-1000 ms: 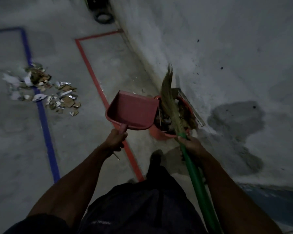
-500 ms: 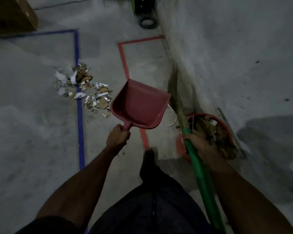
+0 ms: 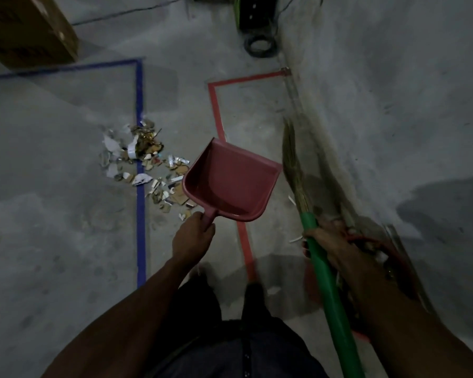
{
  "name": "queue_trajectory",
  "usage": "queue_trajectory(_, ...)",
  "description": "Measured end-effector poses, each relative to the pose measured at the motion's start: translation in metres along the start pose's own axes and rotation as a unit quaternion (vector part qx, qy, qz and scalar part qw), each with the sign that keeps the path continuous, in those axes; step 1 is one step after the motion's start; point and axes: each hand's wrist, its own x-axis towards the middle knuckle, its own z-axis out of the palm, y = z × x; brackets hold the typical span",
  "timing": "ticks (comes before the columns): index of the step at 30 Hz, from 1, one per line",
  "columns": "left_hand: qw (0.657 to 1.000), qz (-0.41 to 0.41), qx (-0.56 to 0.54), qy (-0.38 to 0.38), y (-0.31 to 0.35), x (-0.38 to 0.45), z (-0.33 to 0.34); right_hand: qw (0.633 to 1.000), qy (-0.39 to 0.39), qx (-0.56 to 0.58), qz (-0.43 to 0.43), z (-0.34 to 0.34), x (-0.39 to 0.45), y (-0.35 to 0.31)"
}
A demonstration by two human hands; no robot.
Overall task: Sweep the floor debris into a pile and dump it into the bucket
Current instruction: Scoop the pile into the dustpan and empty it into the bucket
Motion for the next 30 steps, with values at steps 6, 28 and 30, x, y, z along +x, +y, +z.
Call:
queue_trajectory(6,0.998,0.023,-0.001,-0.053,0.006,0.09,-0.009,0.999,0.036,-0.016,-0.006,0.032,0.032,-0.02)
queue_trajectory(28,0.981,0.107,0.08,-0.142,-0.072,0.309,0.202,0.952,0.285,0.107,0.028,0.134,0.287,0.099)
queue_trajectory(30,0.979,0.107,0.087,-0.15,-0.08,0.315,0.226,0.944,0.314,0.096,0.03,0.134,0.313,0.116)
